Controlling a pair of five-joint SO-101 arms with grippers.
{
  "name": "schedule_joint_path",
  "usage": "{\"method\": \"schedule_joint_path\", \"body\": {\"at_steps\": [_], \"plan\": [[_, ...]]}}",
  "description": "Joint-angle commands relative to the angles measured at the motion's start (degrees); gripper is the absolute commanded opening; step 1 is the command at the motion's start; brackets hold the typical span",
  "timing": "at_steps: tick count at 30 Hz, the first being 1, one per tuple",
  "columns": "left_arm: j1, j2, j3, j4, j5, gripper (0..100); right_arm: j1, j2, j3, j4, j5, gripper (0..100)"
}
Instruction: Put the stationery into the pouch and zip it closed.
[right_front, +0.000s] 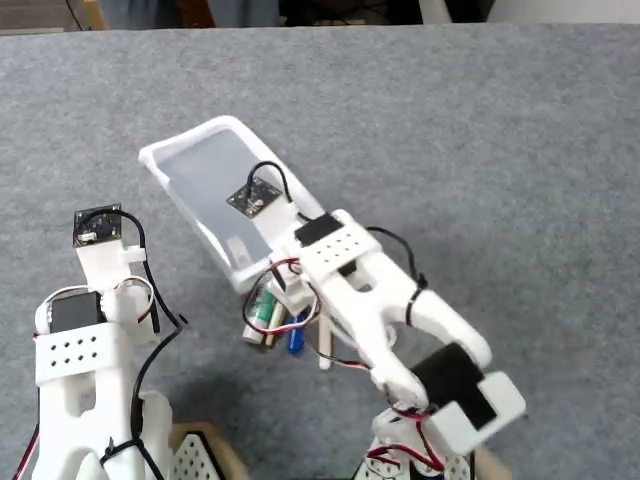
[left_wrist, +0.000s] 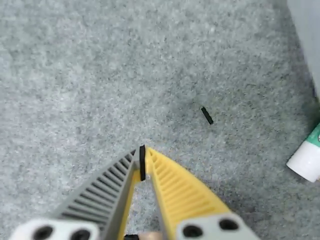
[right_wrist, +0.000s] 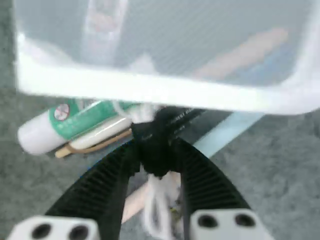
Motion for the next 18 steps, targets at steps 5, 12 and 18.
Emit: {"method": "schedule_joint_path", "body": {"at_steps": [5, 12, 18], "plan": [[-0.5, 0.2, -1.5, 0.0, -0.5, 3, -0.4, 5.1, -0.7, -2.4, 0.4, 11.1], [-0.5, 0.2, -1.5, 0.0, -0.5, 3, -0.4, 5.1, -0.9, -4.0, 0.0, 4.3], [-0.5, 0.2, -0.1, -0.4, -0.5, 3, -0.1, 5.1, -1.8, -3.8, 0.0, 2.5]]}}
